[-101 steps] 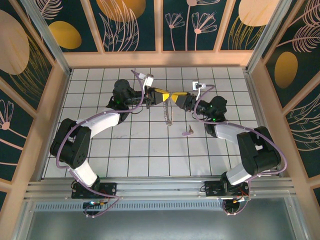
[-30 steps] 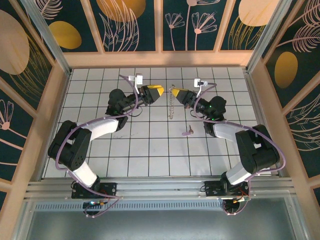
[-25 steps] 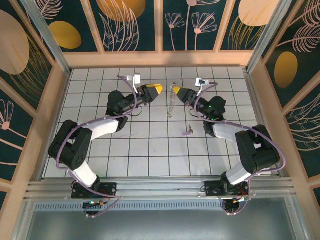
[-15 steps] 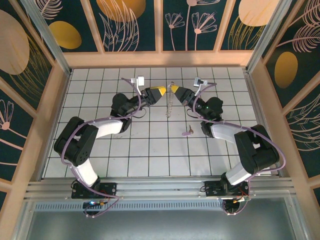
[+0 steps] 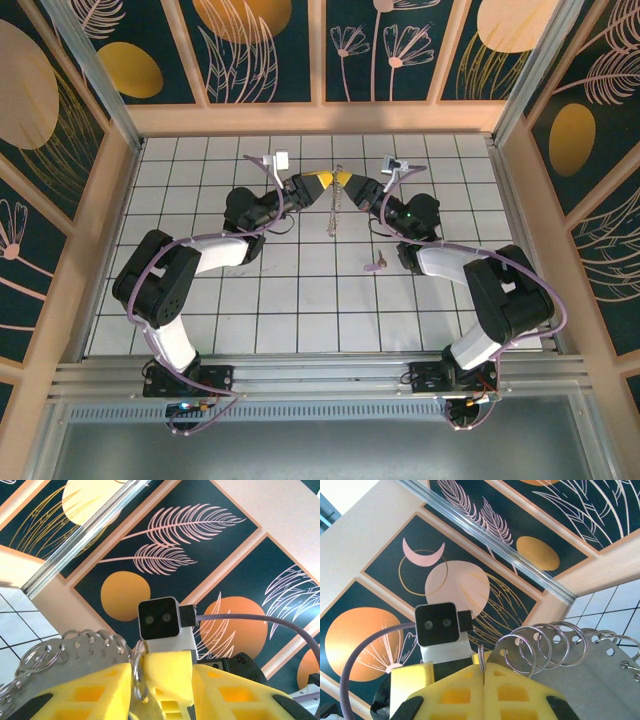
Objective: Put the keys on the keyring
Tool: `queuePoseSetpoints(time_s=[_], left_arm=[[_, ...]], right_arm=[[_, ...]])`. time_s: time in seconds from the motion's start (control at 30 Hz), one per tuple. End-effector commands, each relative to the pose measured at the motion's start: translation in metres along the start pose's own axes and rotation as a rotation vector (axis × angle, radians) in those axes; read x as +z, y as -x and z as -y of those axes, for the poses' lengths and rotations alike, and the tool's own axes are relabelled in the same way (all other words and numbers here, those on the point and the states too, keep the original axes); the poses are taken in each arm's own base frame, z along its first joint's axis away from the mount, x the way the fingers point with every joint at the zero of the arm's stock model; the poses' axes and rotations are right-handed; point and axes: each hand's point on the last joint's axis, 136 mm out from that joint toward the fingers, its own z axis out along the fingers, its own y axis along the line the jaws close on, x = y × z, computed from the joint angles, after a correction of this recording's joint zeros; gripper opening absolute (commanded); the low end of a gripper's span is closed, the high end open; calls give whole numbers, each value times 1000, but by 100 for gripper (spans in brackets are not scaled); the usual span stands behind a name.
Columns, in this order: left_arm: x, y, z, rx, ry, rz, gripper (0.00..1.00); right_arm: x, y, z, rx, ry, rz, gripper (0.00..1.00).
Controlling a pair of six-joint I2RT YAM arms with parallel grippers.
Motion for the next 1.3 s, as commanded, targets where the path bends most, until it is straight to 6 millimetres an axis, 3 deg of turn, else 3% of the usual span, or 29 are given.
queuePoseSetpoints(time_s=[0.0, 0.4, 1.03, 1.27], left_arm=[[7, 8, 14, 27, -61, 28, 35], [7, 2, 10, 16, -60, 24, 31], [7, -9, 6, 9, -49, 5, 12], [8, -10, 4, 9, -43, 1, 11]], right_arm=[[7, 13, -25, -41, 85, 43, 0], [6, 13, -21, -41, 75, 49, 0], [5, 13, -17, -39, 66, 51, 0], [6, 12, -16, -38, 66, 47, 0]])
